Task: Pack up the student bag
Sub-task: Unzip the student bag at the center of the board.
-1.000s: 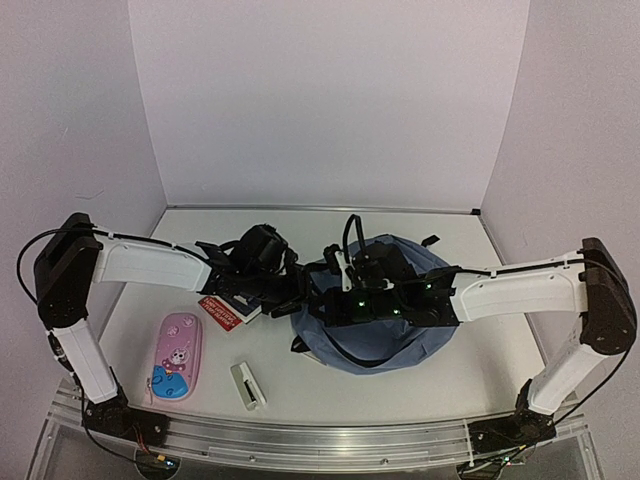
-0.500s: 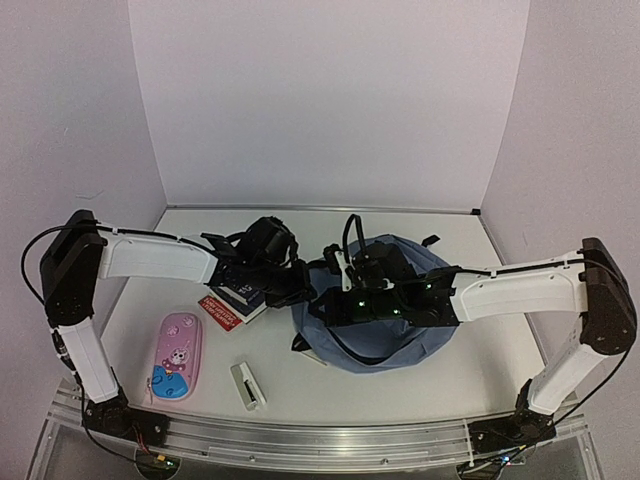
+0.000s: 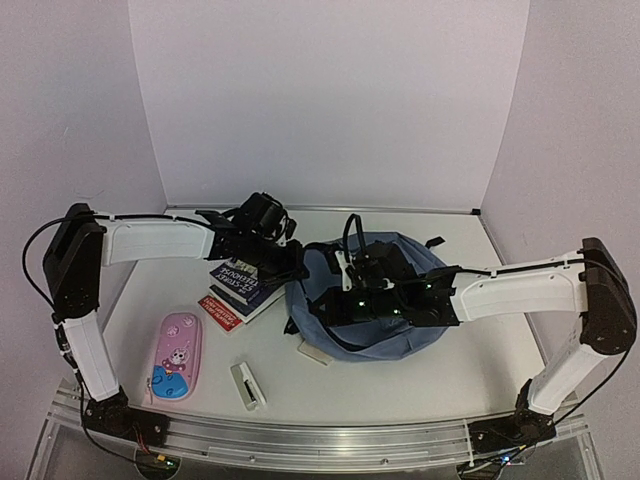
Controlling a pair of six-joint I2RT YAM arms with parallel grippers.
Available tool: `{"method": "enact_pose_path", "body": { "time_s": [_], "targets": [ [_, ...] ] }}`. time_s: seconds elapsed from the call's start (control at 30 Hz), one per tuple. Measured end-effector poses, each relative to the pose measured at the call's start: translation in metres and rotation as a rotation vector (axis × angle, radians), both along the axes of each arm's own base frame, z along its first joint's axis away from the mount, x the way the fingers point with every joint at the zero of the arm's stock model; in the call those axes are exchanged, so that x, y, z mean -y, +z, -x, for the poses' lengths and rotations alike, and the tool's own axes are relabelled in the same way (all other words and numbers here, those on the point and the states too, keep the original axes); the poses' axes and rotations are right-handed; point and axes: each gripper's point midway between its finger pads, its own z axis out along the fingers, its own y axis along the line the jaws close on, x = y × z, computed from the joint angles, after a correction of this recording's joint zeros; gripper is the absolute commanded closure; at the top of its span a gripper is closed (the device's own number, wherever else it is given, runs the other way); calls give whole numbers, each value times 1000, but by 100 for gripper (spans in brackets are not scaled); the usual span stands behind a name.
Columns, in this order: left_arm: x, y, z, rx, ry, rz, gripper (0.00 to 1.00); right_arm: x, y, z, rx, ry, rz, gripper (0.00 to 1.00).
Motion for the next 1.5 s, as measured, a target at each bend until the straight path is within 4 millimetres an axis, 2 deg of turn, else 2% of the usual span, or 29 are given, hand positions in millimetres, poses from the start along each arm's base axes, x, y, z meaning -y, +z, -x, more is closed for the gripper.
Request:
{"method": "enact_pose_path", "body": {
  "time_s": [0.23,0.5,0.67,0.77,0.83,1.03,1.07,1.13,1.2,1.27,1.37,1.5],
  "targets": [
    [-12,7,-20,13,-66,14,100,2,-1,0,1,-6,4,100],
    [-15,11,-65,37,-98,25,99,7,-11,1,-6,-18,22,100],
    [-12,5,-85,55,-99,15,96,10,-17,2,-18,-23,33,100],
    [-12,3,-90,60,-88,2,90,11,-20,4,-25,-26,37,100],
    [-14,2,-93,65,-75,-9,79,10,-22,5,-29,-26,39,100],
    [-29,5,-112,105,25,-39,28,6,-26,14,-48,-16,46,100],
    [-34,5,-113,109,47,-41,23,5,-26,15,-50,-17,44,100],
    [-47,3,-106,102,84,-56,19,5,-26,15,-51,-22,42,100],
    [-62,3,-91,78,122,-69,18,4,-24,14,-48,-28,37,100],
    [-68,9,-77,69,138,-63,17,2,-21,11,-42,-33,32,100],
    [-62,22,-54,68,137,-38,17,0,-19,9,-35,-40,27,100],
    [-33,29,-18,51,97,7,16,-2,-20,7,-34,-43,27,100]
  ]
}}
